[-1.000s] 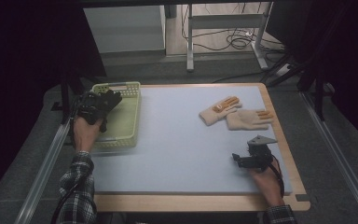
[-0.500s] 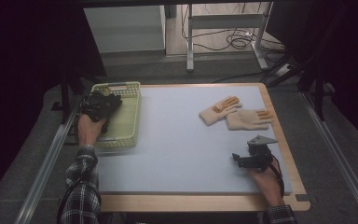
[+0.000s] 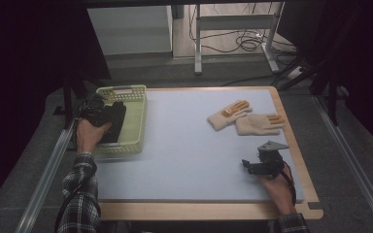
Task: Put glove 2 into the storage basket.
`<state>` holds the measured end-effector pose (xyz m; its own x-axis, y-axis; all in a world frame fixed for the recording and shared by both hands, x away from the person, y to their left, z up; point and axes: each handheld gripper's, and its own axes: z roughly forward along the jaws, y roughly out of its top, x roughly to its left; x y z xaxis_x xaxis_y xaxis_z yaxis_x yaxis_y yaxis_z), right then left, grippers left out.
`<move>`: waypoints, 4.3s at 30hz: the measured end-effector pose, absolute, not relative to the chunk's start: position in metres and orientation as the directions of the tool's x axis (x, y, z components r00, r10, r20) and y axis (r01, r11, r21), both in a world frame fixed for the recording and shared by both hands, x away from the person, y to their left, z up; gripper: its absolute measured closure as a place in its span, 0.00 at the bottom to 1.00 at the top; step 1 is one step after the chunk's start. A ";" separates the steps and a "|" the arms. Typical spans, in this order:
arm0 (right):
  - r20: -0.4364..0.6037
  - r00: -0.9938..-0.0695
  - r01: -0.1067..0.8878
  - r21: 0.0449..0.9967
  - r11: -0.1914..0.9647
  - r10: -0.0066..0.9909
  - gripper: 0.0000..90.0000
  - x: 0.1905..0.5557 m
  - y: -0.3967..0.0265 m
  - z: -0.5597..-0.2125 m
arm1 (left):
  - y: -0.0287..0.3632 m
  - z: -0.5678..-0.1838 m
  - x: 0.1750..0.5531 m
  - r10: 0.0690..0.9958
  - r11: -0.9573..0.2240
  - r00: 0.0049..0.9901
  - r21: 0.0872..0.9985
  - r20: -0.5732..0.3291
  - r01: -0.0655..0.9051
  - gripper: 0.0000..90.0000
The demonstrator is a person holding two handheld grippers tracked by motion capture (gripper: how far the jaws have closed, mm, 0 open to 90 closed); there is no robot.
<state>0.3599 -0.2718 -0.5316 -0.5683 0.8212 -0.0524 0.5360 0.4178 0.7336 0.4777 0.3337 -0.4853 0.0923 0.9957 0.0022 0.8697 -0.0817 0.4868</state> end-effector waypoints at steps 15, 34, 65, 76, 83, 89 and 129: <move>-0.054 -0.568 0.535 0.734 0.419 0.821 0.19 0.360 -0.272 -0.532 | 0.332 -0.463 0.444 0.960 -0.123 0.254 0.641 -0.116 0.758 0.03; -0.055 -0.568 0.536 0.733 0.419 0.821 0.19 0.360 -0.272 -0.531 | 0.285 -0.447 0.402 0.883 -0.255 0.462 0.734 -0.090 0.630 0.00; -0.054 -0.568 0.538 0.731 0.420 0.821 0.19 0.360 -0.272 -0.531 | 0.171 -0.471 0.318 0.684 -0.425 0.730 0.806 -0.014 0.413 0.00; -0.051 -0.568 0.544 0.726 0.421 0.822 0.19 0.360 -0.272 -0.531 | 0.163 -0.525 0.307 0.685 -0.441 0.727 0.766 -0.049 0.467 0.00; -0.045 -0.561 0.550 0.725 0.414 0.826 0.19 0.361 -0.271 -0.531 | 0.162 -0.549 0.313 0.707 -0.479 0.706 0.712 -0.035 0.514 0.00; -0.040 -0.546 0.560 0.726 0.399 0.837 0.19 0.361 -0.270 -0.530 | 0.160 -0.551 0.316 0.713 -0.486 0.700 0.693 -0.038 0.533 0.00; -0.063 -0.253 0.645 0.732 0.217 0.965 0.18 0.504 -0.278 -0.511 | 0.161 -0.551 0.316 0.714 -0.485 0.699 0.694 -0.038 0.532 0.00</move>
<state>0.5044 -0.2778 -0.5109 -0.2531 0.9654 -0.0634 0.6454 0.2173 0.7322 0.3157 0.1606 -0.5511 0.6995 0.7137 -0.0376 0.5324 -0.4853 0.6935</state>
